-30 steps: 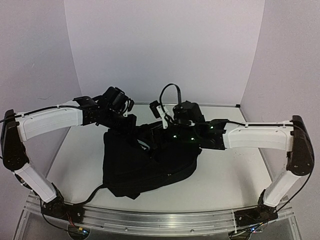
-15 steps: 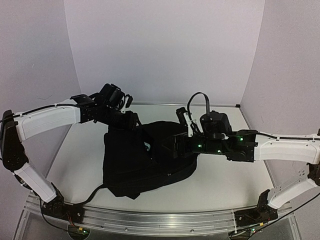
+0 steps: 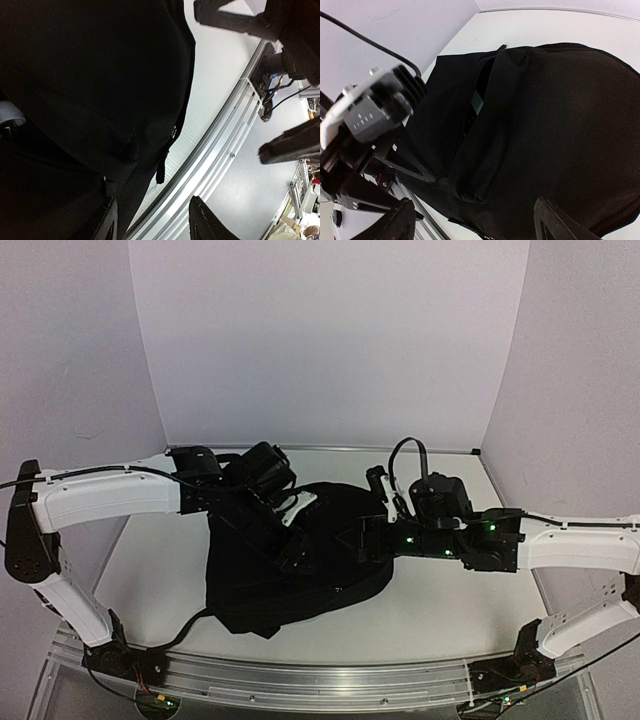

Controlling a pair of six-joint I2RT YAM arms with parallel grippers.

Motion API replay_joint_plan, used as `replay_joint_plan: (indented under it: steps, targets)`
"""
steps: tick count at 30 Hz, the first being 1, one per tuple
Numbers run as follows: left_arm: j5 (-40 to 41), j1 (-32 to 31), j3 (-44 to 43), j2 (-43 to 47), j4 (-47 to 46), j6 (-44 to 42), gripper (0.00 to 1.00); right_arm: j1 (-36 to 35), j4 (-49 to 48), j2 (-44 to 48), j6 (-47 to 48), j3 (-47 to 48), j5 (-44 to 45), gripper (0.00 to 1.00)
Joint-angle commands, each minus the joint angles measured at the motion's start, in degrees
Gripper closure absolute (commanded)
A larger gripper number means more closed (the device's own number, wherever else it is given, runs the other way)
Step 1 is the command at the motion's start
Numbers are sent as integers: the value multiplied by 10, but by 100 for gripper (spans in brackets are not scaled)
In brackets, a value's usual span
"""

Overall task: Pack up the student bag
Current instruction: Zip the student bag at the center of the board.

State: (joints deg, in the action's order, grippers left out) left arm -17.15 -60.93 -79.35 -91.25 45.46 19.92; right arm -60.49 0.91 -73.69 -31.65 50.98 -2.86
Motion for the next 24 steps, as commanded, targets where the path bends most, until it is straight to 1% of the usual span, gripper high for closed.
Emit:
replay_joint_plan:
  steps: [1,7,9,12,14,18,21,24]
  targets:
    - [23,-10,-3,-4,31,1,51,-4,-10,10,-6,6,10,20]
    - [80,-23,-5,-13,56,0,52,-4,-10,9,-8,2,8,20]
    - [84,-23,-2,-15,57,-1,52,-4,-10,9,-9,1,7,20]
    - [81,-26,-3,-23,62,0,55,-4,-10,9,-9,-1,7,20]
    - [83,-28,-3,-27,65,-1,60,-4,-10,9,-9,-1,7,20]
    - [88,-30,-1,-25,67,-1,76,-5,-10,5,-7,0,2,20]
    - [92,-30,-2,-19,67,0,86,-16,-10,-1,7,-1,-1,20]
    - [105,-30,-3,-13,65,2,93,-35,-10,-11,18,-2,5,20]
